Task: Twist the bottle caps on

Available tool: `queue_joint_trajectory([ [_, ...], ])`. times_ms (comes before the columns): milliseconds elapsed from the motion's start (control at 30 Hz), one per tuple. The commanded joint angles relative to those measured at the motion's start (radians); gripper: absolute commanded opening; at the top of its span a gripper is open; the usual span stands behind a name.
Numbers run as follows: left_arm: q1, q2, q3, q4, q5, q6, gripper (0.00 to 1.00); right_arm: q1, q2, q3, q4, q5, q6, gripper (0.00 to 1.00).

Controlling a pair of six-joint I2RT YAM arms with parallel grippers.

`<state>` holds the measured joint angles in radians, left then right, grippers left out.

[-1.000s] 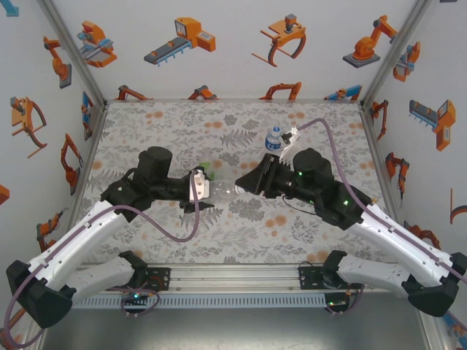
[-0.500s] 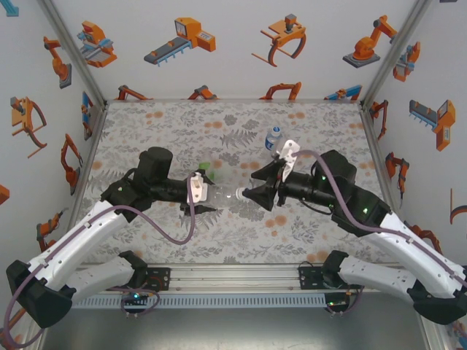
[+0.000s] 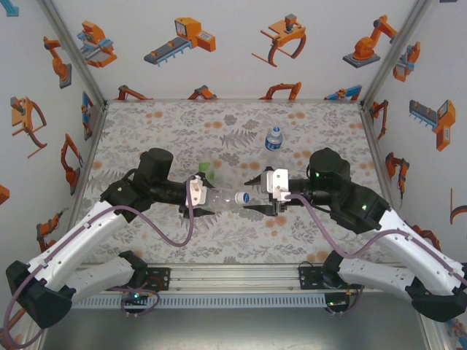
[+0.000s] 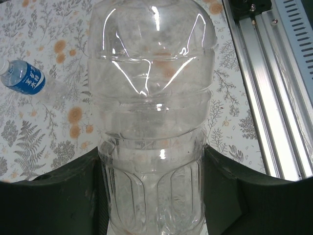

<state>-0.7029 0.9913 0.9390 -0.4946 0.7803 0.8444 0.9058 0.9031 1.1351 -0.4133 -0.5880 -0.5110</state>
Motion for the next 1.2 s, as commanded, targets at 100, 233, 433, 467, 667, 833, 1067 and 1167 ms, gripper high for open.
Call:
queue_joint_trajectory([
  [100,-0.005,-0.012,0.037,-0.020,0.046,0.024,0.00,0.002,0.000,-0.034,0.018,-0.043,-0.046,0.47],
  [233,-0.005,-0.012,0.037,-0.021,0.049,0.023,0.00,0.002,-0.003,-0.044,0.019,-0.047,-0.044,0.44],
  [433,-0.005,-0.013,0.040,-0.021,0.051,0.022,0.00,0.001,-0.010,-0.057,0.042,-0.048,-0.031,0.38],
  [467,-0.005,-0.015,0.041,-0.022,0.051,0.020,0.00,0.001,-0.008,-0.059,0.044,-0.049,-0.026,0.38],
  [667,-0.005,-0.021,0.043,-0.022,0.051,0.020,0.00,0.002,-0.003,-0.072,0.075,-0.039,0.015,0.29],
  [833,-0.004,-0.022,0.041,-0.022,0.046,0.019,0.00,0.002,-0.013,-0.109,0.149,0.049,0.229,0.12],
  [1067,-0.005,-0.016,0.024,0.013,-0.003,0.007,0.00,0.002,0.000,-0.163,0.226,0.404,0.957,0.00],
  [1167,-0.006,-0.014,0.011,0.059,-0.038,-0.017,0.00,0.002,0.008,-0.174,0.211,0.482,1.213,0.00],
])
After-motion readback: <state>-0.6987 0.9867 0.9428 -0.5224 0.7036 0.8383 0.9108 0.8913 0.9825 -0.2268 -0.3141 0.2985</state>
